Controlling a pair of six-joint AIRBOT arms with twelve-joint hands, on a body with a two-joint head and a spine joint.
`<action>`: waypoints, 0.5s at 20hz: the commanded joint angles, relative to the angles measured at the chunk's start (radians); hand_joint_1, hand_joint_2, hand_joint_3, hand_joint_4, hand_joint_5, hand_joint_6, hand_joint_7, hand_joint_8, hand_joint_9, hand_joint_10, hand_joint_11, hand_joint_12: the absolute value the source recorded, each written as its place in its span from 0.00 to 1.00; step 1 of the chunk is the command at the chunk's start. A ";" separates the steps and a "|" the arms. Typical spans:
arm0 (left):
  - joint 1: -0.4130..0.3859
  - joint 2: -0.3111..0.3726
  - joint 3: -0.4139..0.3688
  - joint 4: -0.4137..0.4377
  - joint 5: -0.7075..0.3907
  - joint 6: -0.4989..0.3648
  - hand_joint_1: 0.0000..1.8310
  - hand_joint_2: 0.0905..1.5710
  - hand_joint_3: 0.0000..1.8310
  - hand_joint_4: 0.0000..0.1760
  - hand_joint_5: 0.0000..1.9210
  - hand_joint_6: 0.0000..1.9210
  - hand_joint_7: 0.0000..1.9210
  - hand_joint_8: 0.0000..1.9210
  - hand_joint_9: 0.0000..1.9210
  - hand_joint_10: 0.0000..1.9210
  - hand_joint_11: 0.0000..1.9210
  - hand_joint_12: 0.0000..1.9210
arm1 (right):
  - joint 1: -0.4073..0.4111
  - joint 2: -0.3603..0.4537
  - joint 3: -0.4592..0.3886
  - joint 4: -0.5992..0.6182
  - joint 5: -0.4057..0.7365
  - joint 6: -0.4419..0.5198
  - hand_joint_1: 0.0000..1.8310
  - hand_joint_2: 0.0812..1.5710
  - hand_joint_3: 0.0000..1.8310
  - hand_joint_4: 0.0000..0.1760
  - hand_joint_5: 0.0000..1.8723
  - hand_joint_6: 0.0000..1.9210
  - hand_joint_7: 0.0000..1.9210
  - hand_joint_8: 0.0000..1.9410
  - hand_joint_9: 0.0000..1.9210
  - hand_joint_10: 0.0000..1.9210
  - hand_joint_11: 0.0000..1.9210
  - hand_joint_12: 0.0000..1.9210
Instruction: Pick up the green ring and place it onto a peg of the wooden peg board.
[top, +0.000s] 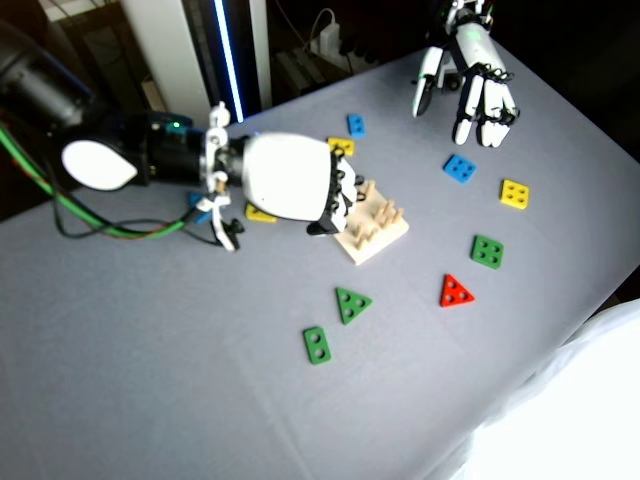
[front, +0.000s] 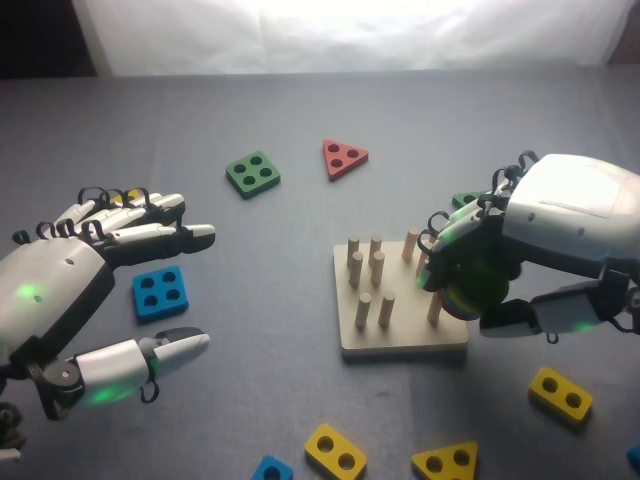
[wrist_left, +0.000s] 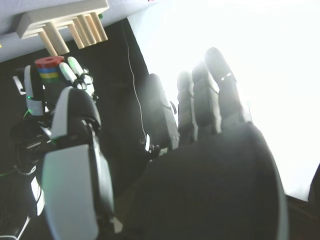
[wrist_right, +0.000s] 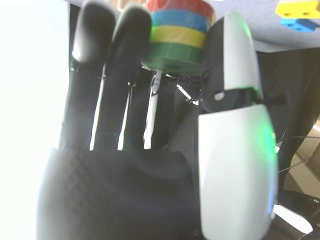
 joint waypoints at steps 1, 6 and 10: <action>-0.006 -0.009 0.002 0.025 -0.117 -0.008 0.47 0.65 0.00 0.14 0.31 0.00 0.15 0.00 0.12 0.00 0.00 0.42 | 0.021 -0.009 0.003 0.016 0.101 0.008 0.69 0.67 0.00 0.00 0.59 0.33 0.55 0.55 0.58 0.56 0.53 0.67; -0.006 -0.007 0.002 0.025 -0.124 -0.009 0.47 0.65 0.00 0.16 0.31 0.00 0.15 0.00 0.11 0.00 0.00 0.40 | 0.032 -0.035 0.015 0.003 0.076 0.006 0.69 0.66 0.00 0.00 0.60 0.32 0.55 0.55 0.59 0.63 0.56 0.75; -0.007 -0.005 0.002 0.025 -0.131 -0.011 0.45 0.66 0.00 0.10 0.31 0.00 0.17 0.00 0.14 0.00 0.00 0.45 | 0.041 -0.046 0.020 -0.016 0.048 0.006 0.70 0.68 0.00 0.00 0.59 0.32 0.50 0.65 0.57 0.74 0.58 0.84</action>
